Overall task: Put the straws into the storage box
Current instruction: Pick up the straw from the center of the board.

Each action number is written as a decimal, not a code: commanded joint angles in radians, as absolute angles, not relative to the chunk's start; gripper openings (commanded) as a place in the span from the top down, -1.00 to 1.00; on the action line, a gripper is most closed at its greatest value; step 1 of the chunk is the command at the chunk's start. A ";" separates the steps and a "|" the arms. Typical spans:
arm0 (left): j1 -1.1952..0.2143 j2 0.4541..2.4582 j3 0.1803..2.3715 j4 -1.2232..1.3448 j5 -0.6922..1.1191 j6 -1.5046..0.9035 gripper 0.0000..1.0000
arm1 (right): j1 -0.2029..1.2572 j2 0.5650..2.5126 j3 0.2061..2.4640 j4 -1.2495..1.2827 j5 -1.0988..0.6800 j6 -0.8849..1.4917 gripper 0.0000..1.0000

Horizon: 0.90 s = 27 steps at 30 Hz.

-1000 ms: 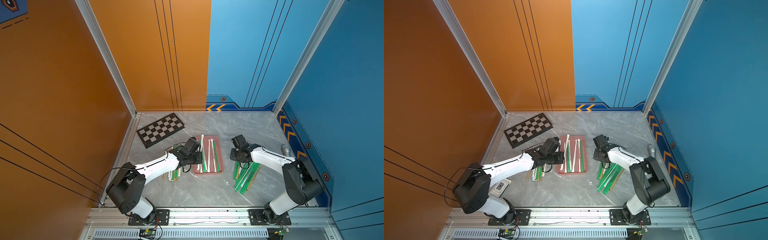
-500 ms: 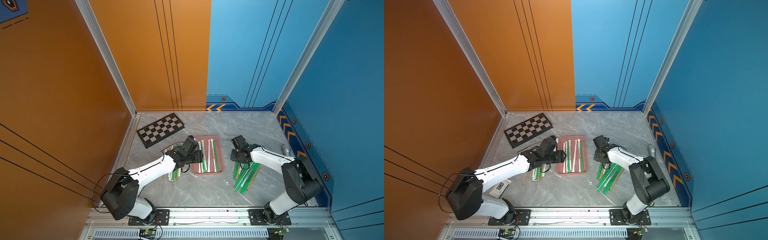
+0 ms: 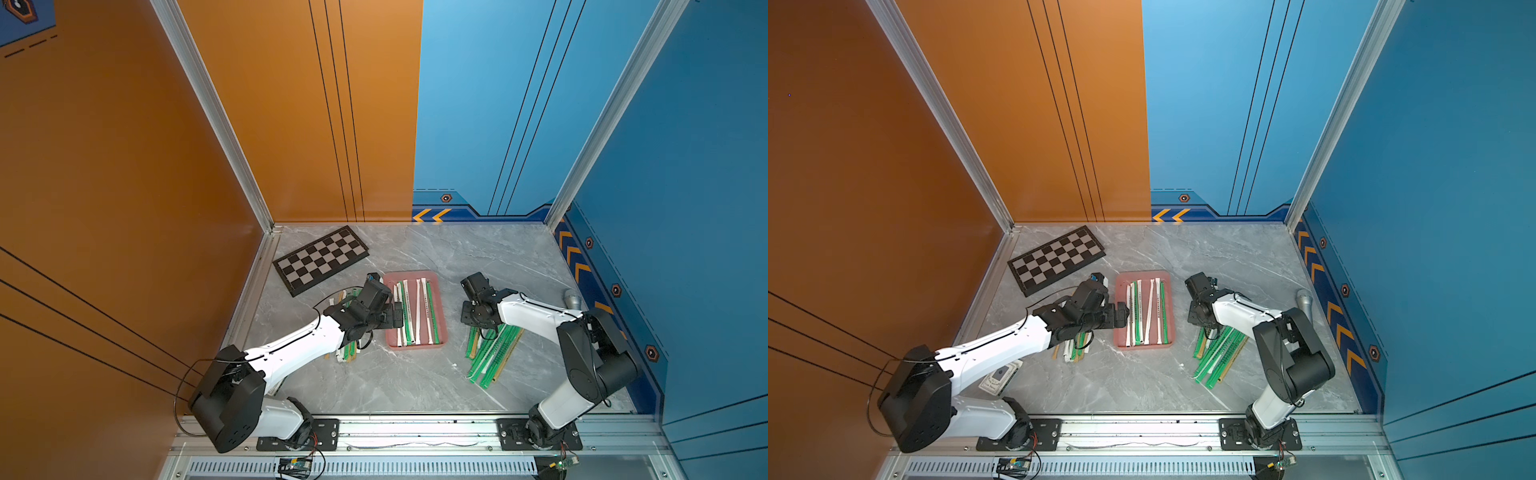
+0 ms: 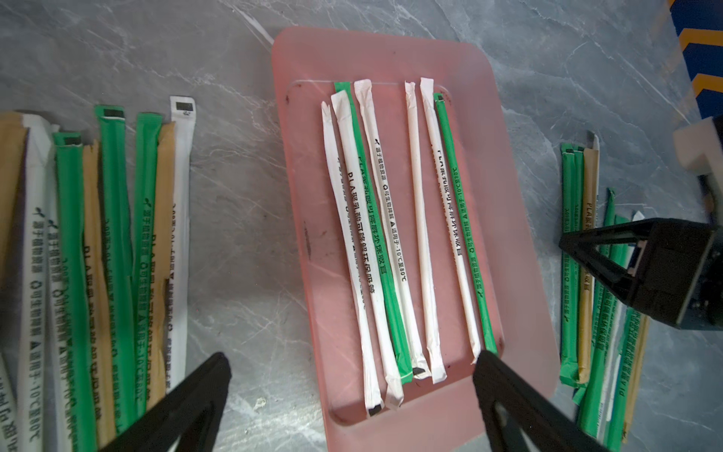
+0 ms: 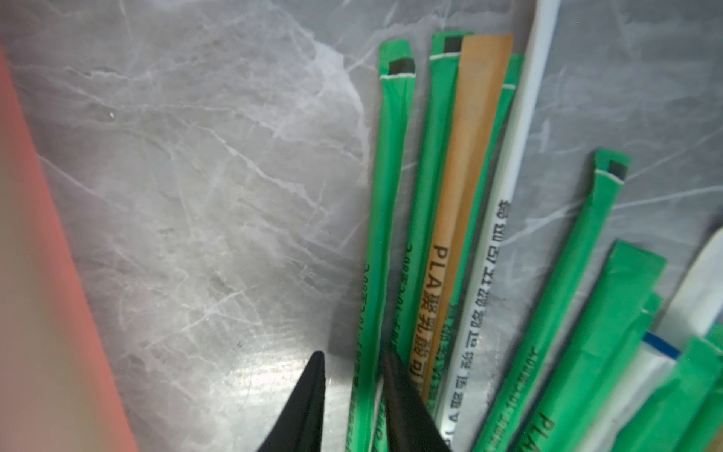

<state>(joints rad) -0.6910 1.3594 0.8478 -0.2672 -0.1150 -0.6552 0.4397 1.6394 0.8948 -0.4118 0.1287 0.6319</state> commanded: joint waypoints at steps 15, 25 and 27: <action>-0.614 1.235 0.749 -0.336 -0.206 -0.666 -0.97 | 0.454 1.651 0.917 -0.459 0.132 0.639 0.87; -0.538 1.211 0.702 -0.379 -0.192 -0.672 -0.97 | 0.469 1.482 0.960 -0.411 -0.001 0.665 0.90; -0.523 1.221 0.694 -0.379 -0.175 -0.670 -0.97 | 0.475 1.466 0.954 -0.344 -0.068 0.691 0.91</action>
<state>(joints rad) -0.5407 1.2175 0.7124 -0.3397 -0.1795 -0.6621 0.4618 1.4960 0.9348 -0.4091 0.0345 0.6491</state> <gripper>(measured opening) 0.986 0.049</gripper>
